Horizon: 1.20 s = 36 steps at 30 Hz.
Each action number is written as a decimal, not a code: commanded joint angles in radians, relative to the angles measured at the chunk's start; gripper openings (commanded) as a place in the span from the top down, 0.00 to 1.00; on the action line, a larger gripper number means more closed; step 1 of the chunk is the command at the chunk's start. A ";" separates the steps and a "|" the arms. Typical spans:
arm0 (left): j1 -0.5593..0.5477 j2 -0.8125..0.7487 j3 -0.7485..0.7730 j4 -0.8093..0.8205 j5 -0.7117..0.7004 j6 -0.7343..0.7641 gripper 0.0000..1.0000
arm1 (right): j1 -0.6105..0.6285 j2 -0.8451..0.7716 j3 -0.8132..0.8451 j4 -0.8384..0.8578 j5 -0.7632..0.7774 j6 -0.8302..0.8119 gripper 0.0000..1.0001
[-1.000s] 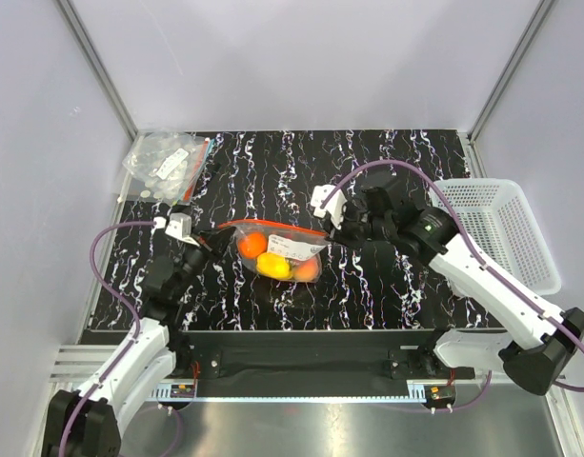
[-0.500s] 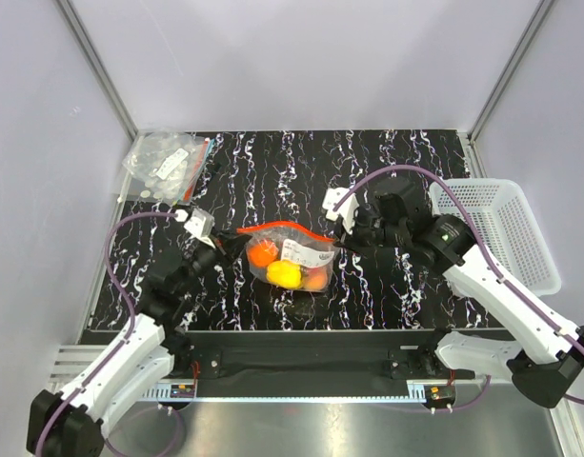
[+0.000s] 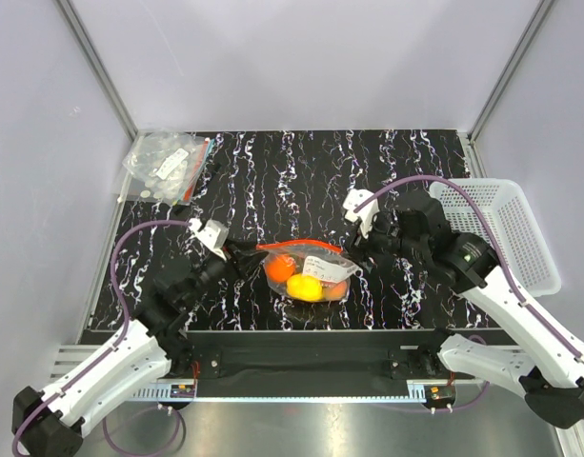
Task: Place the food in the zip-top bag and seal the zipper
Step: Place the zipper food storage bag at the center of the board, then reset both arms
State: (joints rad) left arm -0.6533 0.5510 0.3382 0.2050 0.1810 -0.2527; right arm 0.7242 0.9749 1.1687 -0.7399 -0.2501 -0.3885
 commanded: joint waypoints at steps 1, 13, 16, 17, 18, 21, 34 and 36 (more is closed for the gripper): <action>-0.003 0.010 0.087 -0.022 -0.113 0.024 0.53 | -0.006 -0.031 -0.020 0.072 0.096 0.072 0.34; 0.082 0.101 0.326 -0.202 -0.281 -0.081 0.05 | -0.014 0.048 0.083 0.156 0.435 0.382 0.00; 0.208 0.139 0.463 -0.387 -0.230 -0.205 0.02 | -0.012 0.105 0.176 0.079 0.573 0.526 0.00; 0.245 0.150 0.501 -0.444 -0.213 -0.226 0.01 | -0.012 0.114 0.198 0.059 0.639 0.599 0.00; 0.254 0.168 0.534 -0.545 -0.207 -0.233 0.01 | -0.012 0.117 0.230 0.041 0.662 0.637 0.00; 0.256 0.164 0.634 -0.671 -0.189 -0.203 0.01 | -0.011 0.073 0.214 0.028 0.713 0.747 0.00; 0.256 -0.233 0.461 -0.790 -0.311 -0.019 0.01 | -0.012 -0.572 -0.138 0.110 0.683 0.790 0.00; 0.256 -0.287 0.403 -0.747 -0.321 0.009 0.01 | -0.012 -0.607 -0.165 0.083 0.710 0.790 0.00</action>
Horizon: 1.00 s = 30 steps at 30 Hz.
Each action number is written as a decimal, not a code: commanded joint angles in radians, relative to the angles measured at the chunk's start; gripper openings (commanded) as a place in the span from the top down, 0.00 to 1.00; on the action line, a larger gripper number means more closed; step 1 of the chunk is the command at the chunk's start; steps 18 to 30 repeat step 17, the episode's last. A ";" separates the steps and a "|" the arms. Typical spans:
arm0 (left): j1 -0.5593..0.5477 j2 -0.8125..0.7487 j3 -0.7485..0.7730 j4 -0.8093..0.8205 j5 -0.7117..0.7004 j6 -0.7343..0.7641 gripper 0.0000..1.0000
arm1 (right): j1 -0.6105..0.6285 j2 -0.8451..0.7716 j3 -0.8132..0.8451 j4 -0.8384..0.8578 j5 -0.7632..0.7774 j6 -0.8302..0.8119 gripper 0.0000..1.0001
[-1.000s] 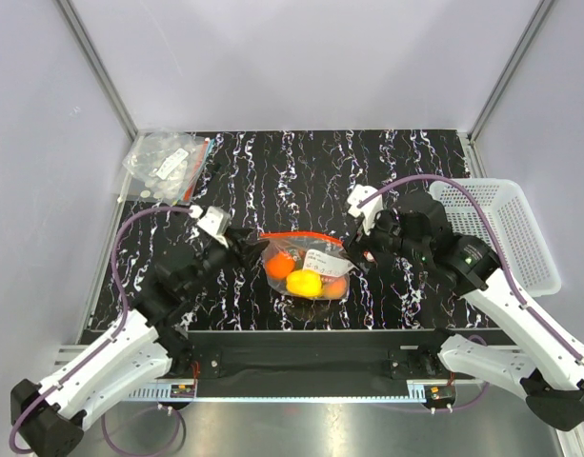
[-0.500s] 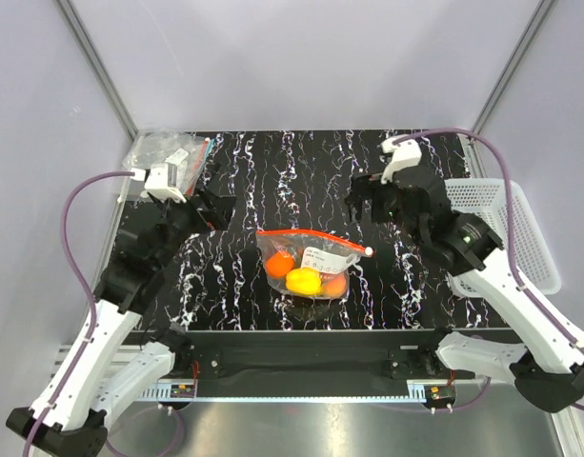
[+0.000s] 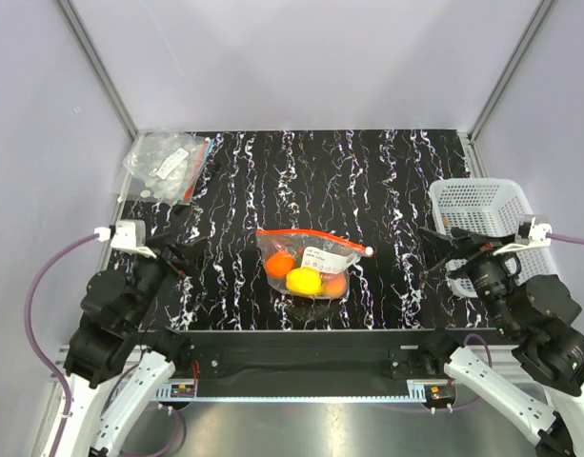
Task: Place the food in the zip-top bag and seal the zipper
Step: Reset both arms
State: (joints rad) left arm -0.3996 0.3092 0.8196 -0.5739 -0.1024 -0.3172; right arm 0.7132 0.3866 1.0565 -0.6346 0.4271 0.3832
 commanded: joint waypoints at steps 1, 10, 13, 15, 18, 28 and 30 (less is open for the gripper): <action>0.002 -0.054 -0.108 0.040 -0.036 0.085 0.01 | -0.001 -0.046 -0.061 -0.048 0.071 0.022 0.01; 0.004 0.027 -0.111 0.060 0.098 0.110 0.01 | -0.001 -0.098 -0.105 -0.136 0.130 0.022 0.00; 0.010 0.076 -0.094 0.031 0.144 0.106 0.01 | -0.003 -0.098 -0.116 -0.122 0.127 0.023 0.01; 0.010 0.096 -0.086 0.016 0.150 0.107 0.01 | -0.001 -0.086 -0.116 -0.120 0.111 0.026 0.00; 0.011 0.093 -0.089 0.016 0.148 0.107 0.01 | -0.001 -0.069 -0.112 -0.123 0.095 0.022 0.00; 0.011 0.093 -0.089 0.016 0.148 0.107 0.01 | -0.001 -0.069 -0.112 -0.123 0.095 0.022 0.00; 0.011 0.093 -0.089 0.016 0.148 0.107 0.01 | -0.001 -0.069 -0.112 -0.123 0.095 0.022 0.00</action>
